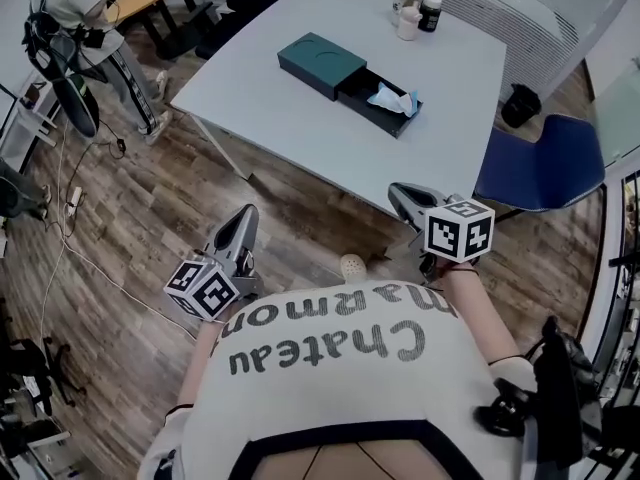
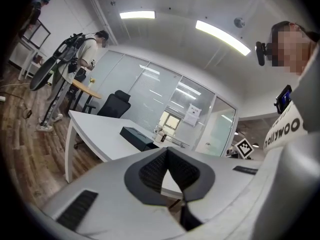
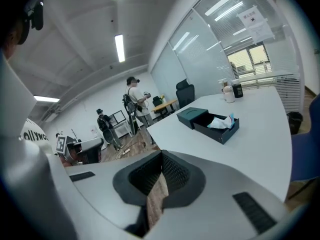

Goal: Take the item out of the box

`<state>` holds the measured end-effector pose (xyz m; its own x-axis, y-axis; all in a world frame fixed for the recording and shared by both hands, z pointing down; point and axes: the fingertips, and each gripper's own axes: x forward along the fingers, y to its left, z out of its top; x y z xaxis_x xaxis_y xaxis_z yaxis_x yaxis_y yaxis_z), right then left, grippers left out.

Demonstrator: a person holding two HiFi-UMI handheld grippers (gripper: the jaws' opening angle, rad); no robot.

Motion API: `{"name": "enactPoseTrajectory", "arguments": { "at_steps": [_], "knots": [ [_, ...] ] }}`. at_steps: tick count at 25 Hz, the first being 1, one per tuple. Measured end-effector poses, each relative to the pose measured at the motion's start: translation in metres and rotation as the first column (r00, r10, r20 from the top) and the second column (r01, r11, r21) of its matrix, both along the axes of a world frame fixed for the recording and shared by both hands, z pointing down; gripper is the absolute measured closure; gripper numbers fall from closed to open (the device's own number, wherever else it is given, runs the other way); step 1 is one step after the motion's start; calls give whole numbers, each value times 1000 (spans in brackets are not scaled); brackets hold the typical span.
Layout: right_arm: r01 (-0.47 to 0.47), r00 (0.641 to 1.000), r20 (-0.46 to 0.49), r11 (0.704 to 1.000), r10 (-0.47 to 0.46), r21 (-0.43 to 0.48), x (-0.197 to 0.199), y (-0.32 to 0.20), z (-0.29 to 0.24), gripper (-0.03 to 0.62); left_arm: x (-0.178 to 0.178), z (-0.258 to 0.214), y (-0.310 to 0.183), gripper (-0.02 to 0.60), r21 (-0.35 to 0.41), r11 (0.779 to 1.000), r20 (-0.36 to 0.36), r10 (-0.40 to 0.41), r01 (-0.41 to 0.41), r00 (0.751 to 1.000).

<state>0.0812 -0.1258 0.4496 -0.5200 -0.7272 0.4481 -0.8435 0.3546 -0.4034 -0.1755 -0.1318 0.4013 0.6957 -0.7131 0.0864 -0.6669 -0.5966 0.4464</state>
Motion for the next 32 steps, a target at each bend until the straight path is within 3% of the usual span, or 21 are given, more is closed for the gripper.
{"name": "enactPoseTrajectory", "arguments": {
  "at_steps": [7, 15, 26, 32],
  "knots": [
    [50, 998, -45, 998, -48, 35, 16, -65, -9, 595, 2, -2, -49, 586, -8, 997, -17, -83, 83, 996],
    [40, 999, -4, 997, -40, 66, 47, -139, -11, 595, 15, 13, -82, 586, -59, 988, 14, -139, 140, 990],
    [-11, 995, 95, 1000, 8, 30, 84, -231, 27, 595, 1, 28, -115, 585, -136, 954, 59, -263, 268, 963],
    [-43, 999, 8, 999, 43, -29, 106, -262, 55, 595, -14, 30, -119, 584, -177, 931, 99, -305, 319, 947]
  ]
}}
